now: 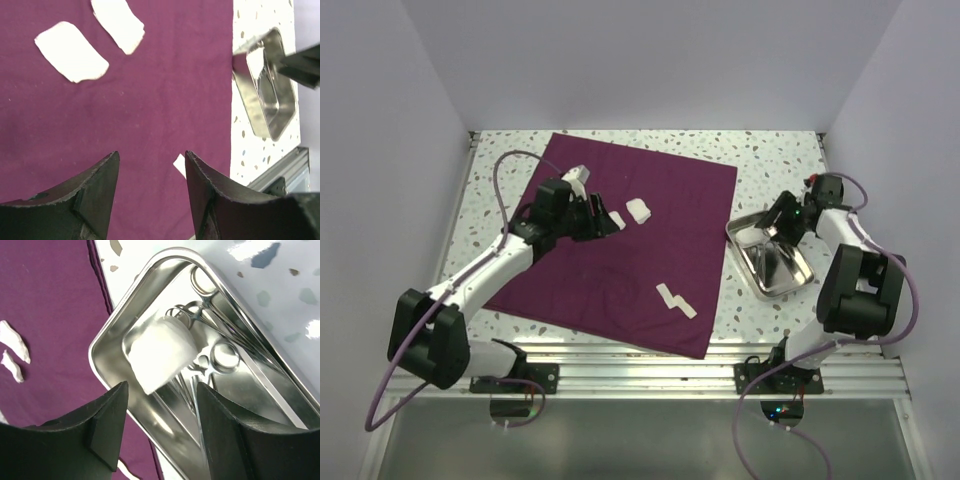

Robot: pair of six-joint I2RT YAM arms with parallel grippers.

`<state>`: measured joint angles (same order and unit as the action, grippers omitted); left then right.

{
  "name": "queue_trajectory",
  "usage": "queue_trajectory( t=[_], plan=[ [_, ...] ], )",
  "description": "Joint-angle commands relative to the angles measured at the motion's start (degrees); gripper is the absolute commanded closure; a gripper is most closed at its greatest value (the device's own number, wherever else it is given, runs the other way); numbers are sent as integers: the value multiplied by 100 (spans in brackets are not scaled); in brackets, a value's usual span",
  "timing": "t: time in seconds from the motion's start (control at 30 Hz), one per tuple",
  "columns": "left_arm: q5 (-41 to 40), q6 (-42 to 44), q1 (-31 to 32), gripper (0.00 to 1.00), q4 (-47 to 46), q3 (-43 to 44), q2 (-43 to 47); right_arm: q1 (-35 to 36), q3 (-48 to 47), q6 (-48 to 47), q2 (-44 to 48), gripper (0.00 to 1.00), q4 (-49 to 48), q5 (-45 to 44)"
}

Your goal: Prepare the surgical pack

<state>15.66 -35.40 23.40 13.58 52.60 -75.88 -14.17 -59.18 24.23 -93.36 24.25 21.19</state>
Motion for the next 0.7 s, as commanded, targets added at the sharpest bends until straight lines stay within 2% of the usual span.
queue_trajectory(
  t=[0.0, 0.1, 0.27, 0.47, 0.57, 0.67],
  plan=[
    [-318, -274, 16, 41, 66, 382, -435, 72, -330, -269, 511, 39, 615, -536],
    [-529, -564, -2, 40, 118, 558, -892, 432, -480, -357, 748, 39, 792, -774],
    [-573, -1030, 7, 40, -453, 751, -1534, 1662, -726, -191, 1022, 39, 784, -1091],
    [-1056, -1574, 7, 43, -567, 1253, -2396, 2217, -718, -32, 873, 39, 265, -705],
    [-1214, -2040, 7, 44, -646, 1314, -2581, 2366, -814, -102, 601, 40, -60, -441],
    [-1276, -2120, 33, 45, -866, 1253, -2582, 2630, -1103, 2, 162, 40, -376, 121]
  ],
)
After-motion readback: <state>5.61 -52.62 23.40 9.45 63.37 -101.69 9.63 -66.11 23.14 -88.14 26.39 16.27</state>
